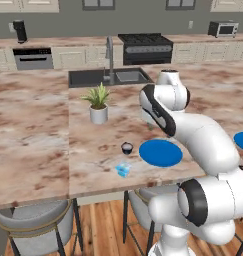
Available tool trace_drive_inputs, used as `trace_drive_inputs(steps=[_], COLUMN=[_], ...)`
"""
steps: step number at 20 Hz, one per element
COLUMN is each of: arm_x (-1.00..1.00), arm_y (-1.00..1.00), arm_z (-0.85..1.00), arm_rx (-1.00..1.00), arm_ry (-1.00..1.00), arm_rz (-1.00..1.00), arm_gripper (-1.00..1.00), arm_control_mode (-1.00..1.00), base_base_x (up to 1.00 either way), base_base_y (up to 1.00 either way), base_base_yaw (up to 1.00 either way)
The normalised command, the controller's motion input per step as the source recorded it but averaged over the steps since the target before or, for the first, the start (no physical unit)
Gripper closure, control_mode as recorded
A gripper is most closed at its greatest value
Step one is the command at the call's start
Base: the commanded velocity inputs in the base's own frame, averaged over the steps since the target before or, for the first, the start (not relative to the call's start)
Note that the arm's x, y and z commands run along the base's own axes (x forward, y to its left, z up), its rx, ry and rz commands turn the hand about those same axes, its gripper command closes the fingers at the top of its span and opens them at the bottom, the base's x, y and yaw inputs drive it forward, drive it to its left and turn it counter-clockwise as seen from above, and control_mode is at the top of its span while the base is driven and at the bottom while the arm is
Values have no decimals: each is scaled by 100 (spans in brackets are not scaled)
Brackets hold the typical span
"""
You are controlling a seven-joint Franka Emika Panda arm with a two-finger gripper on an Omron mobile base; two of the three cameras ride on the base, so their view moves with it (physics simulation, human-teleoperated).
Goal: Place two yogurt containers on each plate.
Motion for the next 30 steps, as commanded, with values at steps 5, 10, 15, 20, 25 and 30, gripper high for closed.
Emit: trace_drive_inputs(steps=[5, 10, 15, 20, 25, 30], arm_x=[62, 35, 8, 6, 20, 22], arm_y=[51, 40, 22, 6, 1, 0], arm_z=[-22, -38, -45, -40, -42, -28], arm_rx=[0, 0, 0, 1, 0, 2], arm_ry=[6, 11, 2, 0, 0, 0], arm_rz=[41, 56, 20, 0, 0, 0], arm_gripper=[-100, -100, -100, -100, -100, -100], arm_control_mode=[-100, -100, -100, -100, -100, -100], base_base_x=[0, 0, 0, 0, 0, 0], base_base_y=[0, 0, 0, 0, 0, 0], base_base_yaw=[0, 0, 0, 0, 0, 0])
